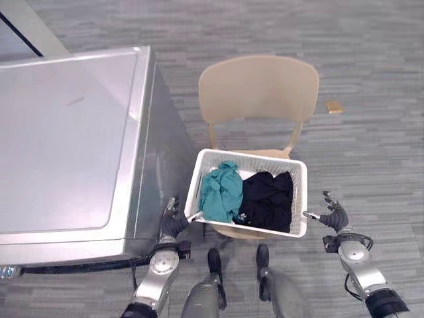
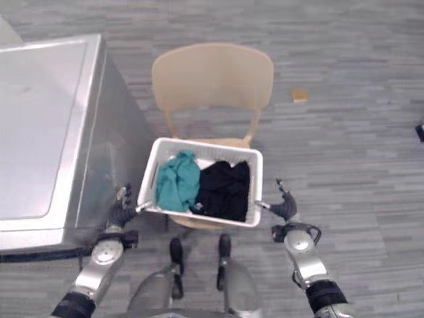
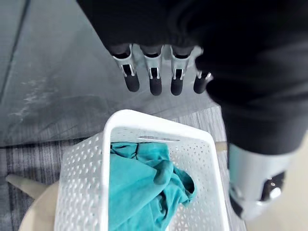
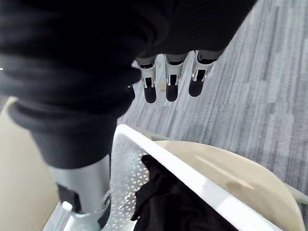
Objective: Grab the laundry basket,head to the washer,open it,put in the laundry and shut it.
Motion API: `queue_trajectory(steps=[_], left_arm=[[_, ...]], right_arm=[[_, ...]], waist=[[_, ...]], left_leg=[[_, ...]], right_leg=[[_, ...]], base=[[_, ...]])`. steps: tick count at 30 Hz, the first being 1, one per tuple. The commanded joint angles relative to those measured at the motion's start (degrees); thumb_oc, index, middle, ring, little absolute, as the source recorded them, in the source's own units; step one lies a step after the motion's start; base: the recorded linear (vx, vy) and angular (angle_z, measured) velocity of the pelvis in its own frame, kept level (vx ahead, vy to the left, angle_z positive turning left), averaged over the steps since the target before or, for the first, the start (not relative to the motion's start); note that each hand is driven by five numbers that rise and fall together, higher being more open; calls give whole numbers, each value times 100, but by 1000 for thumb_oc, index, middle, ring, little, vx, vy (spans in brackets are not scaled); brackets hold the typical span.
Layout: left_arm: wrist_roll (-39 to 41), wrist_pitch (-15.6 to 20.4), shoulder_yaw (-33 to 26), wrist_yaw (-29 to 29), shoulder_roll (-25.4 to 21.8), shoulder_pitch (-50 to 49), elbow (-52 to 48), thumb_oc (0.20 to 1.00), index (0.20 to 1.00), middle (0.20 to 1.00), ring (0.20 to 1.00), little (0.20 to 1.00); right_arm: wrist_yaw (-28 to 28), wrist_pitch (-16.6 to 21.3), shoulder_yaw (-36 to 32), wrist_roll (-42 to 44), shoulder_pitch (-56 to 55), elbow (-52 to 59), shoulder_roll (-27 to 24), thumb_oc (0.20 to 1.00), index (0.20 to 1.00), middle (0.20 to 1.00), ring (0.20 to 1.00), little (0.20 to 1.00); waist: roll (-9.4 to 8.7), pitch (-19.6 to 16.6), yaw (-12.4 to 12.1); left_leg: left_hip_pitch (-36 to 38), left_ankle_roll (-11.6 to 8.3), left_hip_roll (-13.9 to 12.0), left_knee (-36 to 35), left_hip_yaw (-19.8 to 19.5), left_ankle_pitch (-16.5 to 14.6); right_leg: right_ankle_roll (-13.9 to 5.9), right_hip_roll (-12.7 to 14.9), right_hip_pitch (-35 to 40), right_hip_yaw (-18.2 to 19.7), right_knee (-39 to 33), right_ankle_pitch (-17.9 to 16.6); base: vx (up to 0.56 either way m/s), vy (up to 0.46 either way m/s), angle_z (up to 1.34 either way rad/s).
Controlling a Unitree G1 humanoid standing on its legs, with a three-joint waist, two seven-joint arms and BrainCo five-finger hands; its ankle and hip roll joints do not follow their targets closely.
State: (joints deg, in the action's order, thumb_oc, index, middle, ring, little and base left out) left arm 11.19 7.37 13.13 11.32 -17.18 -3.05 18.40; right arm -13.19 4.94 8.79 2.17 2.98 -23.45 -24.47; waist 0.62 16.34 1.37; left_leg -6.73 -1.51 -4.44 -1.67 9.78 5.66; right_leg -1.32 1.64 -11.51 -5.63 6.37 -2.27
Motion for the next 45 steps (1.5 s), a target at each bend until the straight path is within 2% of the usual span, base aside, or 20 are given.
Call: queue_trajectory(steps=[1,8,12,19,21,22,23,24,25,26,29,30,34,37,39,41,42,43,44,45], left_arm=[[-220,87,-169,-406,-540,-274,-20,1000,1000,1000,1000,1000],[-957,-66,-228,-694,-584,-594,1228,1000,1000,1000,1000,1000],[-1141,-198,-404,-349,-267,-406,2963,1000,1000,1000,1000,1000],[-1037,-192,-510,-10,-121,-85,3933,1000,1000,1000,1000,1000],[-702,-146,-516,128,-31,278,3974,1000,1000,1000,1000,1000],[-700,-146,-517,128,-32,281,3975,1000,1000,1000,1000,1000],[-566,-124,-556,129,47,308,3902,1000,1000,1000,1000,1000],[-565,-125,-557,129,46,309,3902,1000,1000,1000,1000,1000],[-552,-122,-549,120,77,294,3870,1000,1000,1000,1000,1000],[-538,-128,-530,120,142,308,3919,1000,1000,1000,1000,1000],[-577,-134,-466,128,192,356,3964,1000,1000,1000,1000,1000],[-701,-146,-347,141,210,426,4001,1000,1000,1000,1000,1000],[-834,-146,-310,171,206,461,4176,1000,1000,1000,1000,1000],[-925,-168,-280,168,135,479,4203,1000,1000,1000,1000,1000],[-947,-175,-315,169,27,485,4186,1000,1000,1000,1000,1000],[-917,-140,-390,161,11,403,4217,1000,1000,1000,1000,1000],[-917,-140,-390,161,12,402,4217,1000,1000,1000,1000,1000],[-886,-133,-406,153,35,369,4259,1000,1000,1000,1000,1000],[-886,-133,-407,153,34,370,4260,1000,1000,1000,1000,1000],[-828,-118,-383,175,47,392,4155,1000,1000,1000,1000,1000]], right_arm=[[372,203,-83,-307,-289,66,-152,1000,1000,1000,1000,1000],[689,179,-22,-553,-521,-787,-94,1000,1000,1000,1000,1000],[736,93,156,-533,-480,-1831,96,1000,1000,1000,1000,1000],[671,108,236,-213,-341,-2552,349,1000,1000,1000,1000,1000],[484,46,238,-53,-159,-3020,459,1000,1000,1000,1000,1000],[483,50,238,-52,-151,-3028,461,1000,1000,1000,1000,1000],[426,15,216,-44,-172,-3170,544,1000,1000,1000,1000,1000],[426,15,216,-44,-170,-3170,545,1000,1000,1000,1000,1000],[427,2,191,-41,-205,-3199,595,1000,1000,1000,1000,1000],[440,-7,130,14,-282,-3280,695,1000,1000,1000,1000,1000],[456,-6,35,69,-361,-3352,770,1000,1000,1000,1000,1000],[398,-24,-42,112,-409,-3386,812,1000,1000,1000,1000,1000],[389,-35,-99,177,-407,-3389,928,1000,1000,1000,1000,1000],[412,-89,-68,154,-435,-3373,1100,1000,1000,1000,1000,1000],[468,-91,17,175,-426,-3269,1167,1000,1000,1000,1000,1000],[545,-47,248,102,-389,-3071,1172,1000,1000,1000,1000,1000],[545,-48,249,102,-389,-3071,1172,1000,1000,1000,1000,1000],[598,-2,446,44,-333,-2780,1142,1000,1000,1000,1000,1000],[598,-3,446,44,-332,-2779,1143,1000,1000,1000,1000,1000],[646,31,641,14,-238,-2424,1058,1000,1000,1000,1000,1000]], waist=[[-296,-272,-124],[-276,-503,-94],[-276,-641,-152],[-296,-564,-222],[-360,-343,-269],[-355,-350,-256],[-403,-380,-221],[-409,-394,-211],[-412,-423,-176],[-414,-495,-47],[-373,-605,115],[-296,-662,229],[-349,-728,289],[-439,-627,226],[-495,-482,231],[-393,-401,206],[-393,-399,206],[-365,-392,194],[-367,-405,197],[-378,-348,179]], left_leg=[[103,-88,143,264,-213,-609],[426,-79,147,90,-235,-598],[585,-100,134,101,-283,-603],[330,-188,124,470,-442,-578],[-301,-288,240,1117,-526,-626],[-330,-289,237,1146,-540,-640],[-268,-237,146,1425,-449,-927],[-286,-234,155,1416,-456,-910],[-143,-222,26,1426,-342,-1001],[289,-272,-320,1425,-72,-983],[729,-398,-610,1209,267,-872],[878,-521,-767,1049,537,-888],[994,-480,-603,703,612,-1185],[876,-254,-323,715,441,-1382],[711,-47,-123,767,352,-1302],[816,118,105,575,181,-1243],[820,118,105,573,182,-1244],[886,170,259,403,41,-1178],[869,169,260,399,39,-1165],[875,207,451,344,-210,-1134]], right_leg=[[-598,346,496,-16,-535,228],[-615,311,778,-23,-578,300],[-567,260,983,-80,-588,385],[-485,252,1013,-232,-600,436],[-414,454,714,-499,-549,353],[-413,451,702,-511,-542,358],[-411,621,609,-716,-548,272],[-412,629,593,-723,-551,264],[-423,679,610,-821,-572,236],[-447,803,665,-1045,-606,149],[-521,953,716,-1336,-596,93],[-674,1108,799,-1556,-615,47],[-870,1350,800,-1571,-668,-169],[-975,1595,688,-1434,-398,-244],[-823,1510,385,-938,156,-173],[-749,886,203,-376,618,182],[-750,887,205,-375,621,185],[-638,507,150,-282,582,341],[-636,508,139,-285,567,326],[-570,144,49,-151,395,358]], base=[[31,12,5],[11,3,4],[26,-48,4],[-46,-48,18],[-286,-18,63],[-250,45,107],[-79,41,100],[-91,75,87],[-46,158,61],[-60,241,72],[-18,233,89],[-3,418,96],[-5,299,73],[-57,354,18],[-141,224,40],[-42,308,30],[73,278,7],[46,108,11],[97,156,27],[72,55,49]])
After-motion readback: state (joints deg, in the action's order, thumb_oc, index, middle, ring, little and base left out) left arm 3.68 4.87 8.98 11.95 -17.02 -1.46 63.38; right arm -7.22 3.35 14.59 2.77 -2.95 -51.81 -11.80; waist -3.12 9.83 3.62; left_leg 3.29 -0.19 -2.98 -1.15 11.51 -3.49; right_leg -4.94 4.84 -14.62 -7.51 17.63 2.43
